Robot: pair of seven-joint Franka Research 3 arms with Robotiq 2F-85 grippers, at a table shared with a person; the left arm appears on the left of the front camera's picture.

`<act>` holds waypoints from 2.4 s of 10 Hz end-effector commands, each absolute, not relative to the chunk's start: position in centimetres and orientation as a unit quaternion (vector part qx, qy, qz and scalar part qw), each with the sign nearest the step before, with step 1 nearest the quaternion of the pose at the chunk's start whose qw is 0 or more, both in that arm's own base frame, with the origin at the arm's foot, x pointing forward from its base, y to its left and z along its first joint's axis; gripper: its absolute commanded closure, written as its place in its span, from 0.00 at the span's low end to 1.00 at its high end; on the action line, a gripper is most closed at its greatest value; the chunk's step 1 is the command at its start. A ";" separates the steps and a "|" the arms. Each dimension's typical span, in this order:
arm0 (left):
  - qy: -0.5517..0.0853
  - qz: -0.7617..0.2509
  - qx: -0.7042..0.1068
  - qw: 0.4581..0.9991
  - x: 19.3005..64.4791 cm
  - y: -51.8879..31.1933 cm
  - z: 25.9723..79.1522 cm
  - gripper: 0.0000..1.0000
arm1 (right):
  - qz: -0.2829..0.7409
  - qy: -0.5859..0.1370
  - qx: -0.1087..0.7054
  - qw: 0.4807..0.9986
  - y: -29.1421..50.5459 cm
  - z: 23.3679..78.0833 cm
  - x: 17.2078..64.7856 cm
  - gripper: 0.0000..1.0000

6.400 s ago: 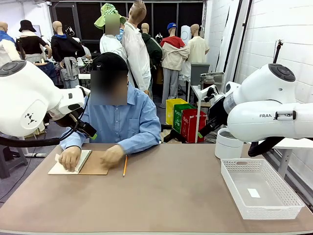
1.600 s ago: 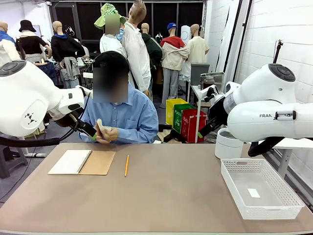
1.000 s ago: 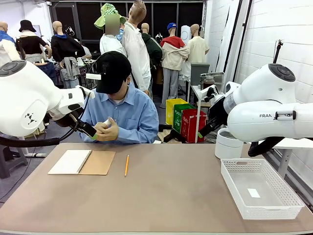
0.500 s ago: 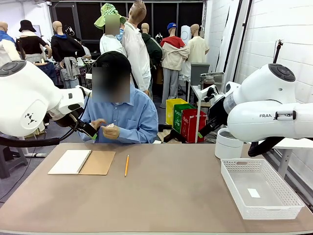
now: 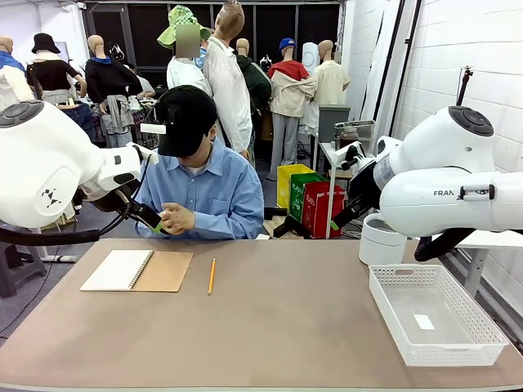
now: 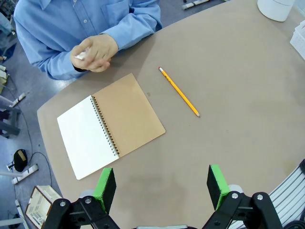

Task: Sort the paper based on its condition.
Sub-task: If a person hands you a paper, place it in the Organizing basket , and if it's crumpled, put it in the Trash can.

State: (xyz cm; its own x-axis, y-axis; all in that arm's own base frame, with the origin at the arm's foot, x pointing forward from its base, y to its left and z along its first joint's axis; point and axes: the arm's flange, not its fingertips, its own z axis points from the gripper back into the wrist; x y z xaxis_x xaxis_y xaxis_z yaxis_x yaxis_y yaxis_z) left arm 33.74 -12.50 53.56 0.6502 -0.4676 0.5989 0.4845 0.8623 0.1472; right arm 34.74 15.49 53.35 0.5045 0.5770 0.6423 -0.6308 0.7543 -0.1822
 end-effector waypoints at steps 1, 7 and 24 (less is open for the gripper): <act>-0.323 -0.262 -0.012 0.909 33.7 -12.5 53.4 0.00 | 0.348 -0.355 0.041 0.867 15.4 53.3 34.8 0.00; -0.323 -0.262 -0.012 0.909 33.7 -12.5 53.4 0.00 | 0.348 -0.355 0.041 0.867 15.4 53.3 34.8 0.00; -0.323 -0.262 -0.012 0.909 33.7 -12.5 53.4 0.00 | 0.348 -0.355 0.038 0.866 15.5 53.4 34.7 0.00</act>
State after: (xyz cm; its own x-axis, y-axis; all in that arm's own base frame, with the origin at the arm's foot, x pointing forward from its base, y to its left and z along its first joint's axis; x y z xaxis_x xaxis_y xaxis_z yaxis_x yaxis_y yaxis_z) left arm 33.74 -12.50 53.56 0.6502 -0.4676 0.5989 0.4845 0.8623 0.1472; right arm 34.73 15.51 53.35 0.5041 0.5775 0.6422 -0.6310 0.7540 -0.1826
